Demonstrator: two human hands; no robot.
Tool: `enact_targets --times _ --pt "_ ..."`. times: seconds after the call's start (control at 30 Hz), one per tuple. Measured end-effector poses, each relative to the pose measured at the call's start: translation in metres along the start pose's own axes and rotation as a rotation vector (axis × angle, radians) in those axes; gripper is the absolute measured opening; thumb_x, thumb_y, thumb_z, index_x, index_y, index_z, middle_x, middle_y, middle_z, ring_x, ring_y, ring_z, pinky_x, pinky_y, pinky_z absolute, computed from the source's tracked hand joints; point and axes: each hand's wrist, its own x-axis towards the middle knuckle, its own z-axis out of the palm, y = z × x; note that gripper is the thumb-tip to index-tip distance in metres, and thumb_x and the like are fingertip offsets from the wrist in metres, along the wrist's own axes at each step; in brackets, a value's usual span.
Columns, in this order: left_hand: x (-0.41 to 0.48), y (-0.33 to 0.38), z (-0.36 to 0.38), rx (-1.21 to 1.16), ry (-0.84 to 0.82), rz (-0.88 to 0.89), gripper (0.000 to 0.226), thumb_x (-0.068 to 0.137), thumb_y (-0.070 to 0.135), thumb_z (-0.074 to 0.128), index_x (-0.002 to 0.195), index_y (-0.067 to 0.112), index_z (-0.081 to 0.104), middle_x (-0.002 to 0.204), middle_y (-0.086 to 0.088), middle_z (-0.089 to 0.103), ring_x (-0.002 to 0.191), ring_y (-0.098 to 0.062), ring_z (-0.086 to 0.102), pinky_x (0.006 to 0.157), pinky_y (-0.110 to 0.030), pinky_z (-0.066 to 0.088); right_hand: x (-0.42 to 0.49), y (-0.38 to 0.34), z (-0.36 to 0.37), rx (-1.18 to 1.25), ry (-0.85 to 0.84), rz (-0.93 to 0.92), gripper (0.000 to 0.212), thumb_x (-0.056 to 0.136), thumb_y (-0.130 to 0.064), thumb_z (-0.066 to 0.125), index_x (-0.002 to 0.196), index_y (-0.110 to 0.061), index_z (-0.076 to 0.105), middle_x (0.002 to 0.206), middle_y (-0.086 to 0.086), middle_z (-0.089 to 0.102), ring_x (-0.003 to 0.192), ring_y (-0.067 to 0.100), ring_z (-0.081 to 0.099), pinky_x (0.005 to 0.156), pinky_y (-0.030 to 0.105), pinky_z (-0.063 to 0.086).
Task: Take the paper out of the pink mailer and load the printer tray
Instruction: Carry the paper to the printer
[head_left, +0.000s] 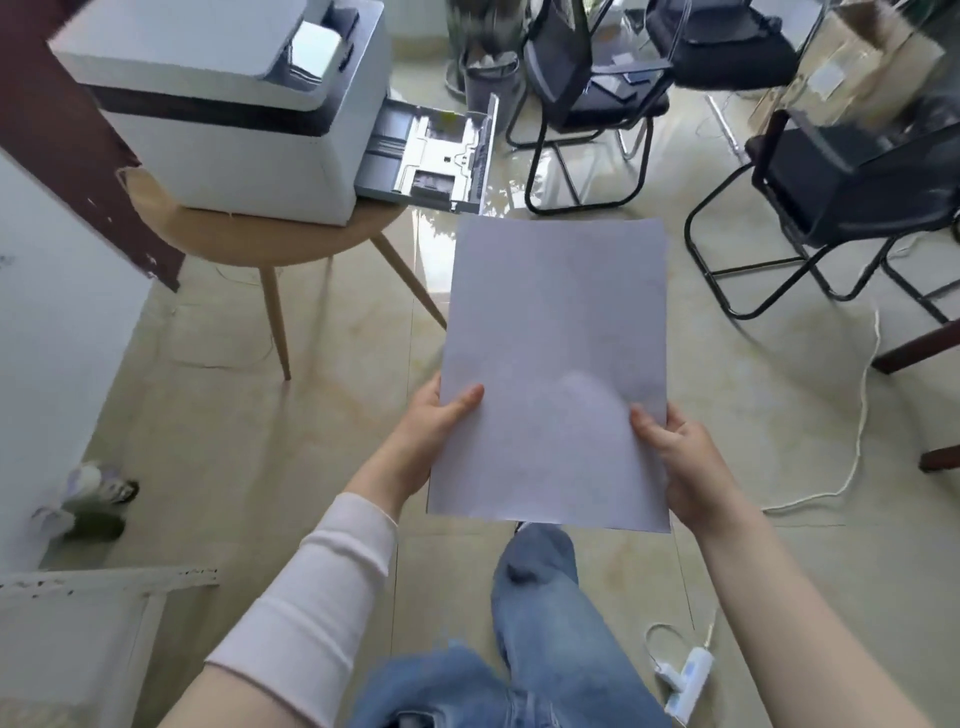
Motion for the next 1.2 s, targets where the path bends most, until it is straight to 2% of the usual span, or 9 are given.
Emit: enact_targets --times 0.33,0.4,0.47,0.67,0.77,0.87,0.97,1.07,1.2 --pt "0.206 0.105 0.054 0.022 0.06 0.045 0.028 0.088 0.018 0.058 0.114 0.01 0.053 0.097 -0.005 0.066 0.073 -0.012 0.069 0.069 -0.027 0.058 0.206 -0.137 -0.032 0.021 -0.077 0.027 0.021 0.089 -0.014 0.052 0.109 -0.01 0.058 0.077 -0.008 0.076 0.07 0.01 0.071 0.059 0.022 0.057" --pt "0.247 0.121 0.056 0.023 0.084 0.049 0.036 0.081 0.024 0.061 0.115 0.012 0.055 0.101 -0.007 0.067 0.081 -0.019 0.067 0.075 -0.034 0.057 0.25 -0.16 -0.032 -0.003 -0.11 0.029 0.047 0.072 -0.031 0.07 0.112 -0.008 0.057 0.081 -0.006 0.076 0.073 0.012 0.071 0.06 0.023 0.057" --pt "0.288 0.135 0.055 0.01 0.121 0.057 0.026 0.086 0.02 0.06 0.112 0.015 0.056 0.102 -0.008 0.067 0.082 -0.02 0.066 0.078 -0.037 0.056 0.292 -0.183 -0.029 -0.043 -0.124 0.039 0.07 0.055 -0.042 0.079 0.113 -0.009 0.058 0.084 -0.004 0.076 0.075 0.013 0.071 0.06 0.024 0.057" --pt "0.385 0.183 0.052 -0.037 0.22 0.077 0.019 0.091 0.013 0.053 0.108 0.017 0.058 0.09 0.002 0.068 0.067 -0.008 0.068 0.062 -0.025 0.056 0.41 -0.251 -0.013 -0.145 -0.19 0.103 0.025 0.09 -0.014 0.051 0.113 -0.009 0.058 0.088 -0.002 0.074 0.075 0.016 0.071 0.064 0.027 0.059" --pt "0.421 0.205 0.052 -0.089 0.262 0.071 0.016 0.092 0.01 0.05 0.096 0.024 0.057 0.09 0.001 0.066 0.063 -0.005 0.068 0.057 -0.022 0.056 0.462 -0.281 -0.003 -0.196 -0.247 0.145 0.019 0.091 -0.013 0.051 0.107 -0.011 0.06 0.085 -0.002 0.076 0.074 0.016 0.071 0.061 0.026 0.058" --pt "0.455 0.221 0.052 -0.11 0.335 0.053 0.014 0.092 0.012 0.05 0.1 0.021 0.056 0.094 -0.003 0.066 0.065 -0.007 0.068 0.06 -0.024 0.058 0.515 -0.3 0.004 -0.233 -0.302 0.195 0.015 0.091 -0.013 0.051 0.102 -0.011 0.061 0.081 -0.003 0.076 0.071 0.014 0.071 0.058 0.025 0.058" --pt "0.486 0.225 0.052 -0.131 0.433 0.03 0.017 0.092 0.014 0.05 0.108 0.017 0.055 0.093 -0.001 0.067 0.07 -0.011 0.068 0.063 -0.026 0.058 0.568 -0.312 0.011 -0.324 -0.381 0.25 0.018 0.091 -0.015 0.052 0.106 -0.008 0.06 0.093 0.004 0.072 0.072 0.016 0.07 0.059 0.025 0.057" --pt "0.51 0.224 0.062 -0.185 0.585 0.026 0.012 0.092 0.013 0.051 0.096 0.023 0.056 0.091 0.0 0.066 0.064 -0.006 0.068 0.056 -0.021 0.056 0.619 -0.322 0.018 -0.438 -0.495 0.291 0.019 0.091 -0.015 0.053 0.107 -0.007 0.06 0.097 0.007 0.07 0.073 0.016 0.069 0.06 0.025 0.056" --pt "0.53 0.214 0.088 -0.321 0.787 -0.014 0.026 0.092 0.016 0.05 0.117 0.009 0.053 0.112 -0.013 0.064 0.095 -0.025 0.065 0.08 -0.036 0.054 0.673 -0.339 0.031 -0.63 -0.634 0.285 0.01 0.089 -0.011 0.055 0.095 -0.01 0.063 0.085 0.005 0.071 0.07 0.021 0.066 0.064 0.031 0.053"
